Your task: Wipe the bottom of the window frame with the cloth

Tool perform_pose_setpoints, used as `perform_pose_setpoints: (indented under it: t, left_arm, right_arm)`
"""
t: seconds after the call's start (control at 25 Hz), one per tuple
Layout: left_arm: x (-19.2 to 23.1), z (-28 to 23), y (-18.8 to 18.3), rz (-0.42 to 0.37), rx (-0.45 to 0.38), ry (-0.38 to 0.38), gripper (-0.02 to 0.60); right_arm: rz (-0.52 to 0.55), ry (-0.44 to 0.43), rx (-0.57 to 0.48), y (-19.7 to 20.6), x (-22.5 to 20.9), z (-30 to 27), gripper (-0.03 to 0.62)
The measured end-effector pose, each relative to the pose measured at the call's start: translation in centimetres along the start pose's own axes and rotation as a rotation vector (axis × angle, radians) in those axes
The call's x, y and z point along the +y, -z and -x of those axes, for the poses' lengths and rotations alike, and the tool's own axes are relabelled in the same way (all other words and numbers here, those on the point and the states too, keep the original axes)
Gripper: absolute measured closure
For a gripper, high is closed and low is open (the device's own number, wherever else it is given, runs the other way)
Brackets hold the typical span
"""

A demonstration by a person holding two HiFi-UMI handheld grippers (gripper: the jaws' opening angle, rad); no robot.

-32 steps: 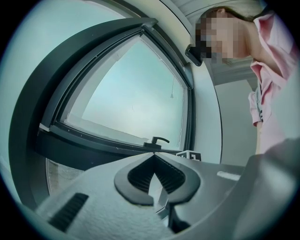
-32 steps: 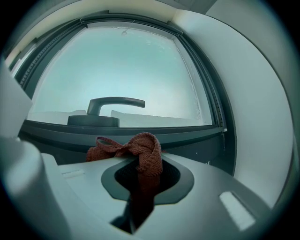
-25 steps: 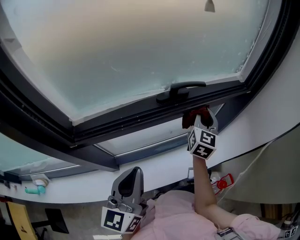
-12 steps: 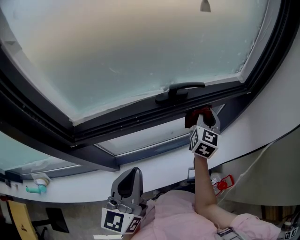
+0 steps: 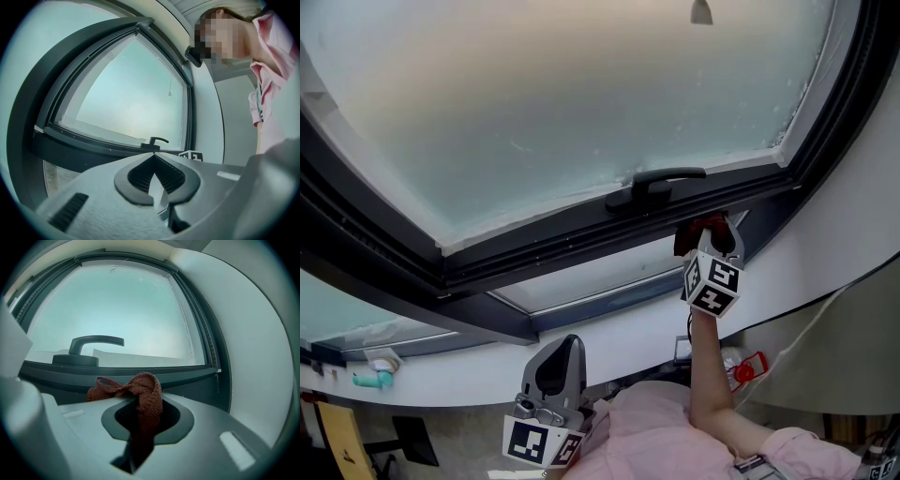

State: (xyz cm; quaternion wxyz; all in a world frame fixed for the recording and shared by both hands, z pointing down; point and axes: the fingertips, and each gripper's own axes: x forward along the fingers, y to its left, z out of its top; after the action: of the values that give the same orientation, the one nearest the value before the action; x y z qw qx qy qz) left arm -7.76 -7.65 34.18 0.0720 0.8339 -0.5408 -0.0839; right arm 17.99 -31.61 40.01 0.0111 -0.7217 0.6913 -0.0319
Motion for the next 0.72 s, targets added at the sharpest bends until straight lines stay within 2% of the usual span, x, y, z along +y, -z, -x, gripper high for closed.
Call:
perform_pose_setpoints:
  t: [0.72]
  left_arm:
    - [-0.8,-1.6,0.1,-0.001,0.004,0.012,0.58]
  right_arm:
    - [0.008,0.035,0.0,-0.2,-2.5,-0.9,0.543]
